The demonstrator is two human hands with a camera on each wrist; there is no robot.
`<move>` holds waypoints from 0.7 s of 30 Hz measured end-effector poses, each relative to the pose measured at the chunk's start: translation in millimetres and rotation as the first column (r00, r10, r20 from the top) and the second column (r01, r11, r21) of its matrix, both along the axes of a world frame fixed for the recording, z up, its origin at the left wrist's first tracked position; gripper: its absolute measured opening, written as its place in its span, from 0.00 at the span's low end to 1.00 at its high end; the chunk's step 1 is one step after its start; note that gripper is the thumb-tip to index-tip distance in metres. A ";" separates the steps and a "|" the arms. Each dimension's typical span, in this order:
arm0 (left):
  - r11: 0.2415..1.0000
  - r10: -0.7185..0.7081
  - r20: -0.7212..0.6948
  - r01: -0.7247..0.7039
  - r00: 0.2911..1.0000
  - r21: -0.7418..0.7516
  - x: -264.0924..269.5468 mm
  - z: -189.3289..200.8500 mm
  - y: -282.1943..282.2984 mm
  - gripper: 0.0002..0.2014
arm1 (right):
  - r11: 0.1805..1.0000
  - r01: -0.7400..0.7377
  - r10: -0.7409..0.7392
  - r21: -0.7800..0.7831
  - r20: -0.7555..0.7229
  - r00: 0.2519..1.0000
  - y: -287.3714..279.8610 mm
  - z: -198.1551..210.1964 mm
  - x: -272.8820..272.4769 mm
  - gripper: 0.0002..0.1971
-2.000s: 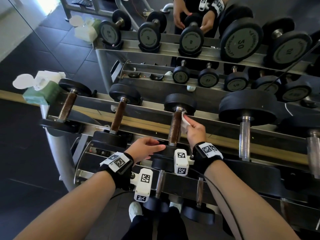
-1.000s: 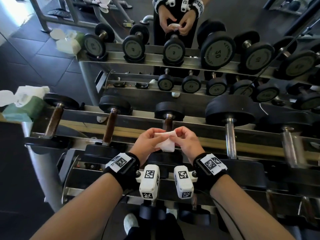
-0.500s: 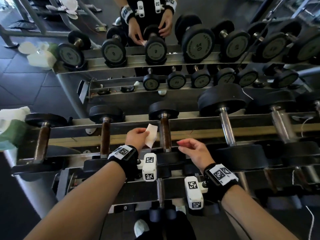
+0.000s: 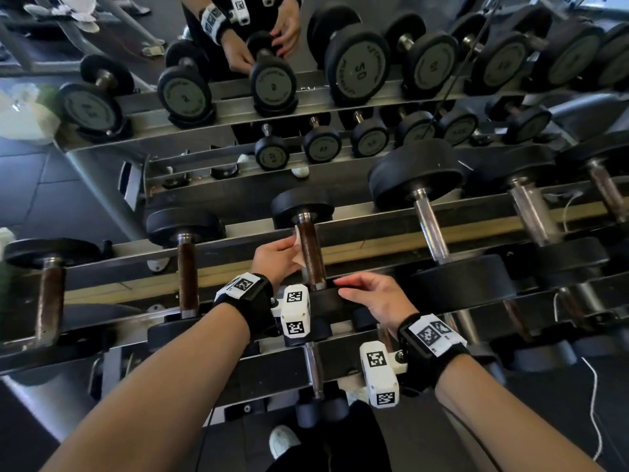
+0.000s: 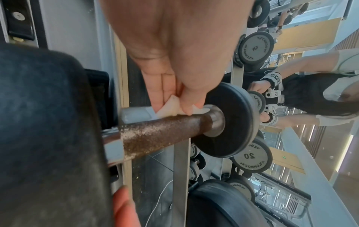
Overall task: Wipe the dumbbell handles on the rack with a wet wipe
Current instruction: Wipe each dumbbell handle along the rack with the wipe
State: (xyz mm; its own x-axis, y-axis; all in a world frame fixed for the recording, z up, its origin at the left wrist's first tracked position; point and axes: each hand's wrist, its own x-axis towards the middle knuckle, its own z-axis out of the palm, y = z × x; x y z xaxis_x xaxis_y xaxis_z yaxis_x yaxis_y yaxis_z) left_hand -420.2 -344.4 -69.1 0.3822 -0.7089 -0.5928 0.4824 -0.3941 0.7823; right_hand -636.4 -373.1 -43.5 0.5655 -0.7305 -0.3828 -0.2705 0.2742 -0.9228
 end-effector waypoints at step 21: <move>0.999 -0.043 0.114 0.041 0.993 0.028 -4.1 26.2 16.9 0.14 | 0.999 0.004 -0.004 0.054 0.004 1.000 -1.3 3.6 -0.6 0.10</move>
State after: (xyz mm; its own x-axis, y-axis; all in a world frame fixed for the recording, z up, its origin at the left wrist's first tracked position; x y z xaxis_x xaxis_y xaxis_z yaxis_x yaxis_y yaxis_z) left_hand -424.2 -327.4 -42.9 0.4186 -0.7112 -0.5648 0.3730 -0.4324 0.8209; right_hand -637.0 -374.4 -39.9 0.5642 -0.7113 -0.4192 -0.2652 0.3247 -0.9079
